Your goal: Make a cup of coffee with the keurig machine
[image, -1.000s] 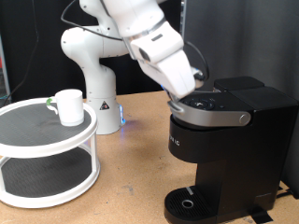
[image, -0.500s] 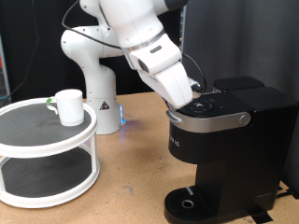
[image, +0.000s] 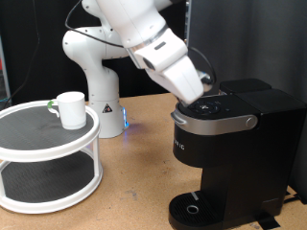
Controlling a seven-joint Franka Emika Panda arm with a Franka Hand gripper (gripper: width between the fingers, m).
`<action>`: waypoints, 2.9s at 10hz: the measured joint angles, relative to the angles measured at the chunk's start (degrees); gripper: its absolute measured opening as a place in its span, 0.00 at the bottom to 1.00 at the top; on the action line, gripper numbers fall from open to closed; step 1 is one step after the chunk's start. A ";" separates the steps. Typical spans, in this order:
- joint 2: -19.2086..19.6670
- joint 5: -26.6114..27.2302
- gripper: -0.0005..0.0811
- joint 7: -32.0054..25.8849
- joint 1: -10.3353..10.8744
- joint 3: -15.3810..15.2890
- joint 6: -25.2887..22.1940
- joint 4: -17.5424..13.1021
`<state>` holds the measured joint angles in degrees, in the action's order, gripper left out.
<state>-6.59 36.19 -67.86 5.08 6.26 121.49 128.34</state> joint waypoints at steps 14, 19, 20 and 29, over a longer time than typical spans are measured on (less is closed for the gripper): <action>-6.71 -11.78 0.01 -9.93 -1.86 4.97 -29.15 -5.67; -13.06 -4.42 0.01 -1.63 -4.85 6.95 -22.73 2.93; -14.10 -6.83 0.01 -2.11 -5.66 7.61 -26.25 3.08; -20.19 -1.46 0.01 -3.27 -9.12 12.21 -23.58 9.56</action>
<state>-26.78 34.73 -71.13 -4.04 18.47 97.91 137.90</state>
